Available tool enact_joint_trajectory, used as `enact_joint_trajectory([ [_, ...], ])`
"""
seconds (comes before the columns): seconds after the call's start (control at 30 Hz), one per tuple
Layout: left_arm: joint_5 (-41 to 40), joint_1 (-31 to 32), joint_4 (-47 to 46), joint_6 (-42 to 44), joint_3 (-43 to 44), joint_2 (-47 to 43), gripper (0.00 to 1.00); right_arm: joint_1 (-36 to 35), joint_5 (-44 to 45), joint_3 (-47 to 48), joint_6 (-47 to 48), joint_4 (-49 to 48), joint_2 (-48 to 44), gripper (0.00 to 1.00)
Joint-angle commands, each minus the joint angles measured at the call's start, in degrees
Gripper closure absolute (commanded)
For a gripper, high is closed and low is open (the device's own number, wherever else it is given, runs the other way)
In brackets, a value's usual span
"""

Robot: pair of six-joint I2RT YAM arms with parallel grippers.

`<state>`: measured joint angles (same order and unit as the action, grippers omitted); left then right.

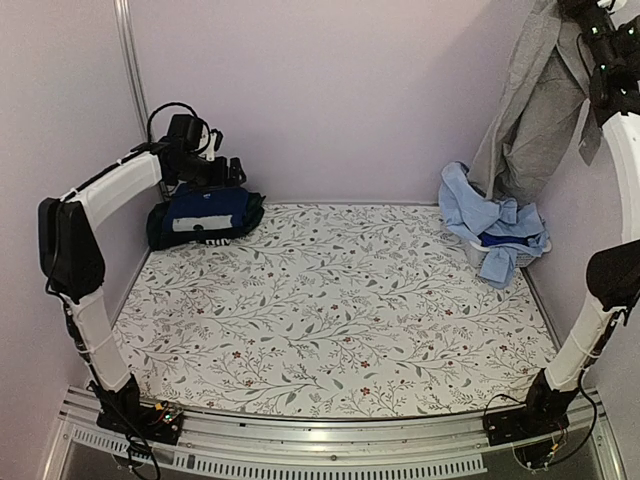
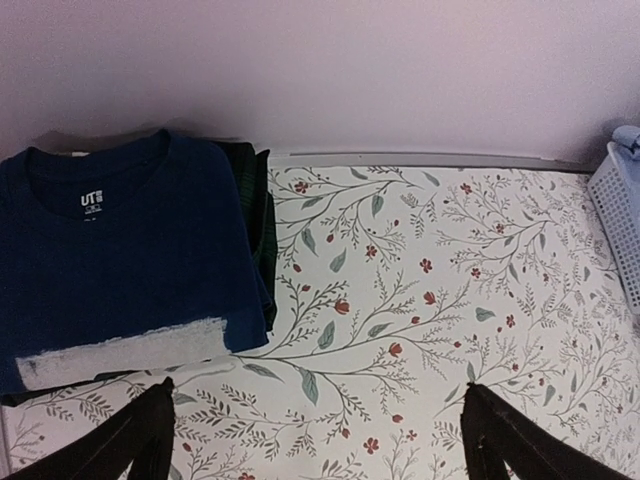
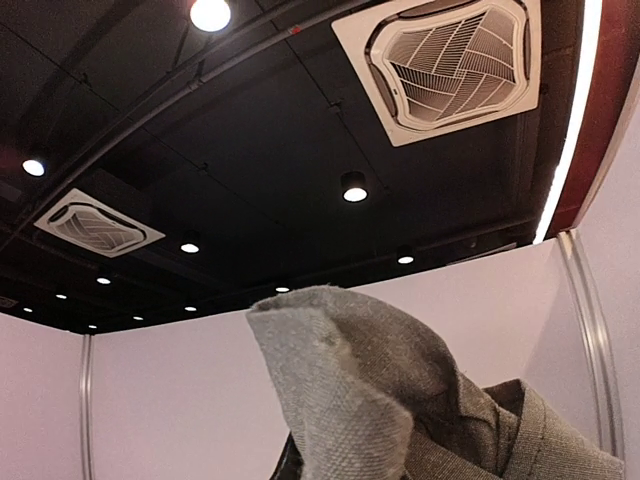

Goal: Fold and stack the mixed laundry pile
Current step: Place the crumpled shirt at the center of the board.

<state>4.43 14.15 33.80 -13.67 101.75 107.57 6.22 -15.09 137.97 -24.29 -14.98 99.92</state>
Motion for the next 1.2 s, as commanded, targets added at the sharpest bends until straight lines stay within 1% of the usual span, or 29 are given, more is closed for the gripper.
enact_joint_trajectory([
  [0.0, 1.4, -0.5, 0.3, -0.6, 2.1, 1.5, 0.0, -6.9, -5.7, 4.0, -6.4, -7.5, 1.1, 1.0],
  [0.23, 1.1, -0.6, 0.3, -1.2, 2.1, 1.2, 0.0, -21.4, -6.7, 6.7, -10.4, -11.8, 3.3, 1.0],
  [0.33, 1.2, -0.6, 0.3, -1.5, 2.0, 1.0, 0.0, -27.4, -6.8, 8.2, -13.3, -14.1, 5.1, 1.0],
  [0.47, 1.3, -0.7, 0.3, -1.9, 1.9, 0.8, 0.0, -35.5, -6.1, 10.8, -14.8, -15.9, 8.2, 1.0],
  [0.57, 1.3, -0.6, 0.3, -2.1, 1.8, 0.6, 0.0, -40.5, -5.6, 11.4, -17.5, -17.5, 10.4, 1.0],
  [0.67, 1.3, -0.7, 0.3, -2.5, 1.3, 0.2, 0.0, -44.5, -5.2, 12.1, -17.8, -17.9, 12.5, 1.0],
  [0.87, 1.2, -0.6, -0.1, -3.0, -0.9, -1.4, 0.0, -48.3, -5.5, 12.1, -19.1, -18.0, 14.4, 1.0],
  [0.97, 1.3, -0.7, -0.7, -3.5, -2.7, -2.4, 0.0, -47.8, -5.1, 9.8, -16.4, -16.1, 13.4, 1.0],
  [1.03, 1.8, -0.6, -1.6, -3.8, -4.3, -3.3, 0.0, -46.0, -5.3, 8.2, -15.0, -13.2, 13.3, 1.0],
  [1.07, 2.0, -0.7, -1.8, -3.8, -5.0, -3.6, 0.0, -44.9, -5.4, 4.7, -15.3, -12.5, 12.9, 1.0],
  [1.17, 2.1, -0.7, -2.8, -4.2, -7.3, -5.0, 0.0, -42.7, -6.1, -13.1, -16.2, -12.1, 8.0, 1.0],
])
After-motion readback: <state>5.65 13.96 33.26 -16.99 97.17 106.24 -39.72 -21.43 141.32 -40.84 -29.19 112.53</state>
